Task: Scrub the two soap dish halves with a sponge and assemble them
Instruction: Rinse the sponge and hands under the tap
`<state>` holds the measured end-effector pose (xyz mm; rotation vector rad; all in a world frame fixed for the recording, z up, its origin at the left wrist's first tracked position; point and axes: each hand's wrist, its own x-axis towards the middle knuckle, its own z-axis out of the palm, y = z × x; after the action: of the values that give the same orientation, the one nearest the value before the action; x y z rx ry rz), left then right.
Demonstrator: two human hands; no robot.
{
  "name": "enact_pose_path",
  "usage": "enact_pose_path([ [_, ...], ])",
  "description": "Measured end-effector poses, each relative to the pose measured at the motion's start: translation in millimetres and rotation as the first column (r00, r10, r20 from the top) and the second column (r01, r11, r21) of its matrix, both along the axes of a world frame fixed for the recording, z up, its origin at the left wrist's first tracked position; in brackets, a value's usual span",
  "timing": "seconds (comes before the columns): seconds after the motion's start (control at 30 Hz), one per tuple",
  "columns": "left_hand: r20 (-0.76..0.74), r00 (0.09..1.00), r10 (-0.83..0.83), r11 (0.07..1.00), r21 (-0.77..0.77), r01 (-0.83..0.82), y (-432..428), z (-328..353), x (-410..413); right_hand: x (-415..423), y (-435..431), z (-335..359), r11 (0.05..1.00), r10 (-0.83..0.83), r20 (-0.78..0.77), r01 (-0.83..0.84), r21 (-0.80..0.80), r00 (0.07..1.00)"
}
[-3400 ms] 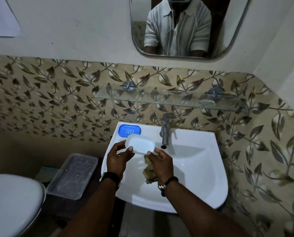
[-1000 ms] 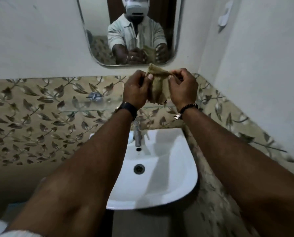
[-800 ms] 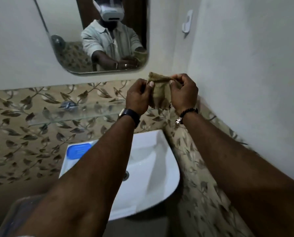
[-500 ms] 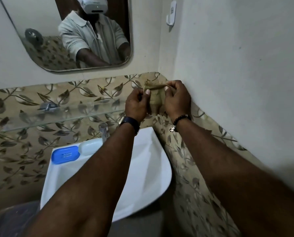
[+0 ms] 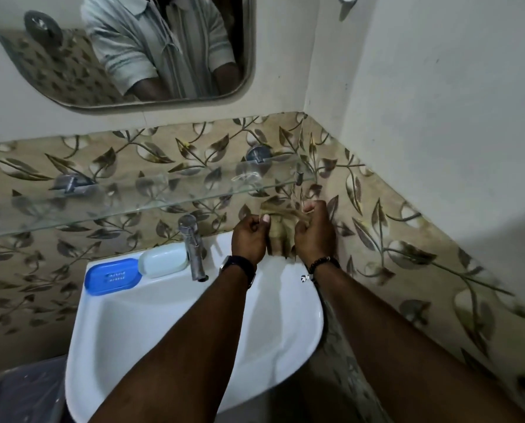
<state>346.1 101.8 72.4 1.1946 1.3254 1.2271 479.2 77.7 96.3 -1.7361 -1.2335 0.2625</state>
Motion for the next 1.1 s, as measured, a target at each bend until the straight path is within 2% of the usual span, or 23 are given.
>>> enact_pose_path([
  [0.17, -0.036, 0.999, -0.021, 0.993, -0.117, 0.017, 13.9, -38.8, -6.2, 4.9, 14.8, -30.6, 0.996, 0.048, 0.087, -0.041, -0.083, 0.995],
  [0.37, -0.026, 0.999, -0.033, 0.982, -0.186, 0.027, 34.3, -67.5, -13.4, 6.2, 42.0, -52.9, 0.984, 0.136, 0.11, -0.121, -0.134, 0.985],
  [0.43, -0.008, 0.999, -0.046, 0.976, -0.213, 0.043, 39.6, -70.4, -14.5, 7.2, 52.0, -57.6, 0.968, 0.171, 0.171, -0.134, -0.211, 0.97],
  [0.47, -0.044, 0.997, -0.06, 0.974, -0.219, 0.049, 41.9, -71.8, -14.6, 7.6, 58.0, -61.2, 0.954, 0.202, 0.208, -0.144, -0.263, 0.957],
  [0.5, -0.153, 0.985, -0.078, 0.978, -0.205, 0.045, 42.7, -73.6, -14.9, 7.3, 62.7, -66.1, 0.936, 0.246, 0.25, -0.163, -0.31, 0.937],
  [0.53, -0.31, 0.947, -0.09, 0.986, -0.162, 0.04, 42.0, -76.1, -14.9, 6.8, 65.3, -71.8, 0.916, 0.308, 0.3, -0.197, -0.349, 0.903],
  [0.6, -0.631, 0.774, -0.058, 0.995, 0.024, 0.094, 37.0, -82.7, -14.0, 7.6, 64.5, -89.4, 0.864, 0.459, 0.418, -0.284, -0.415, 0.784],
  [0.67, -0.82, 0.57, -0.056, 0.937, 0.155, 0.314, 32.8, -93.3, -12.6, 10.5, 57.9, -112.4, 0.783, 0.595, 0.527, -0.292, -0.549, 0.607],
  [0.73, -0.912, 0.386, -0.137, 0.864, 0.081, 0.497, 30.9, -104.2, -12.8, 14.0, 52.9, -133.4, 0.709, 0.668, 0.553, -0.202, -0.675, 0.498],
  [0.77, -0.925, 0.343, -0.165, 0.852, 0.041, 0.522, 30.9, -109.3, -12.4, 15.6, 52.3, -140.7, 0.702, 0.672, 0.562, -0.172, -0.691, 0.482],
  [0.97, -0.94, 0.303, -0.16, 0.868, 0.012, 0.497, 32.6, -117.9, -3.6, 19.3, 60.3, -149.4, 0.707, 0.669, 0.608, -0.113, -0.698, 0.428],
  [1.1, -0.949, 0.264, -0.169, 0.868, -0.016, 0.497, 35.2, -116.5, -1.8, 17.5, 59.7, -146.4, 0.701, 0.673, 0.589, -0.134, -0.7, 0.448],
])
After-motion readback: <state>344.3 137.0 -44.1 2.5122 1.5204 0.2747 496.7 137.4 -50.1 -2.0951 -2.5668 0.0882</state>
